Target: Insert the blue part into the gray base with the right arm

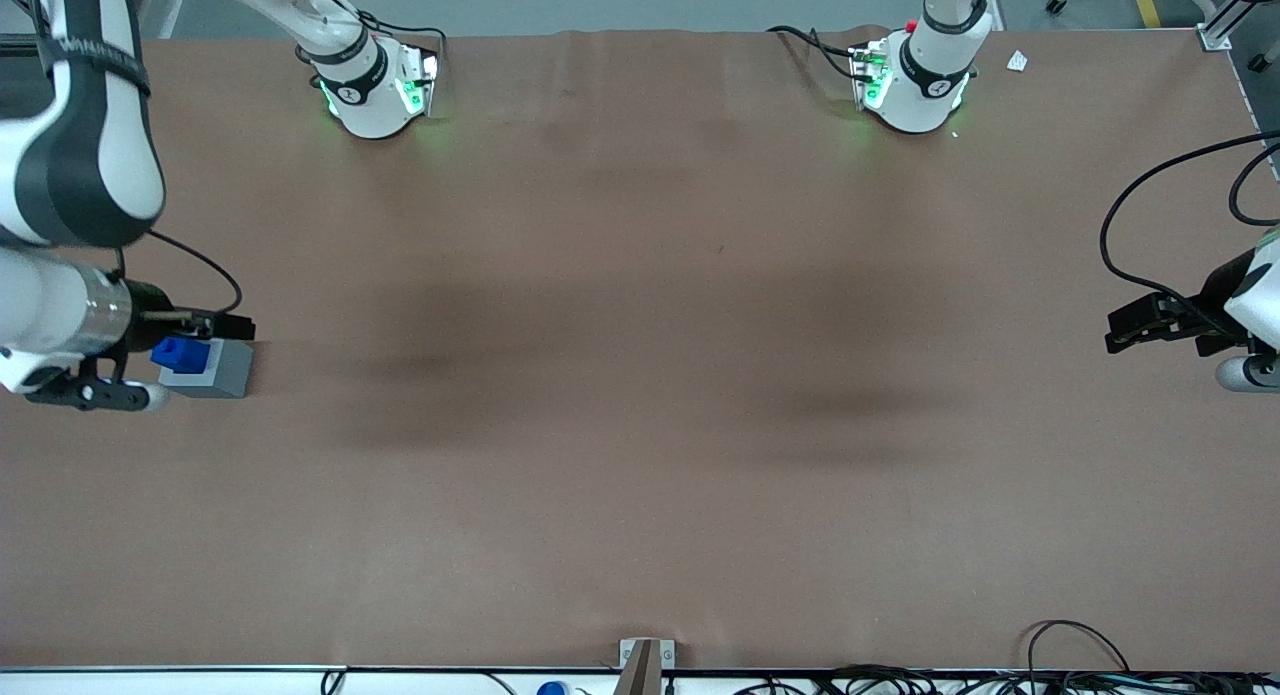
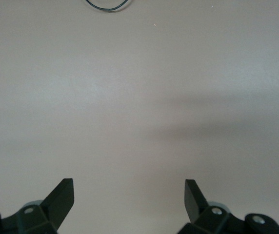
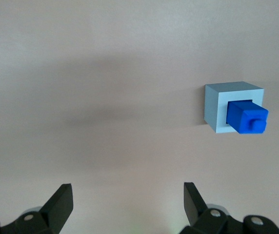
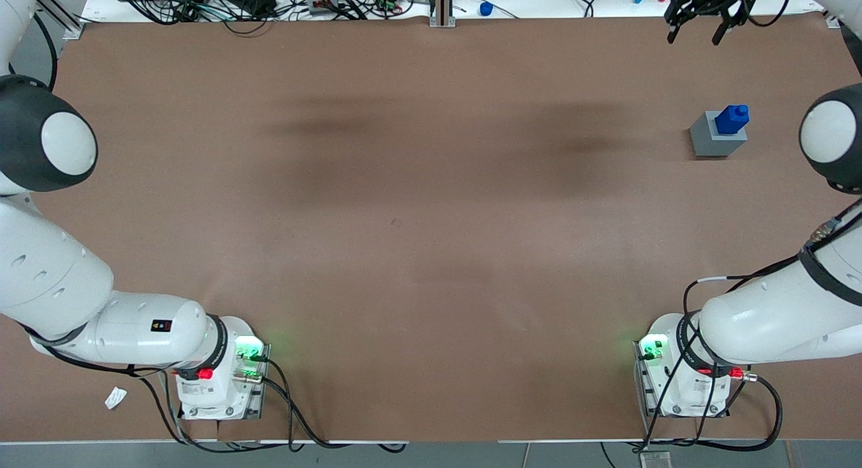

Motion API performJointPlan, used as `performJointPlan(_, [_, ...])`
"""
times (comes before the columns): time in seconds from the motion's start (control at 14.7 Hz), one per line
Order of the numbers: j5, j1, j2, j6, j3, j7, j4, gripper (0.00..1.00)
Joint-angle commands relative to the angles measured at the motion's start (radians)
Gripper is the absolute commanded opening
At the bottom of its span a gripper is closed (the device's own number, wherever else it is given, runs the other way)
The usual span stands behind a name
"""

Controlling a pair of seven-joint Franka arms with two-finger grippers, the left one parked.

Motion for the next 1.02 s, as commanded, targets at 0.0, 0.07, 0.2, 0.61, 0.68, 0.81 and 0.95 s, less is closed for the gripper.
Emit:
performJointPlan(0.0, [0.015, 0.003, -0.133, -0.023, -0.007, 0.017, -0.039, 1.0])
performJointPlan(0.07, [0.015, 0.0, -0.173, -0.03, -0.009, 0.017, -0.049, 1.0])
performJointPlan(0.2, [0.015, -0.003, -0.251, -0.014, -0.01, 0.015, -0.087, 1.0])
performJointPlan(0.61, [0.013, 0.001, -0.424, 0.026, -0.009, 0.014, -0.21, 1.0])
performJointPlan(0.68, [0.012, 0.0, -0.434, 0.021, -0.009, 0.006, -0.217, 1.0])
performJointPlan(0.81, [0.001, 0.001, -0.445, -0.002, -0.009, 0.001, -0.224, 1.0])
performJointPlan(0.95, [-0.004, 0.001, -0.447, -0.029, -0.007, -0.003, -0.224, 1.0])
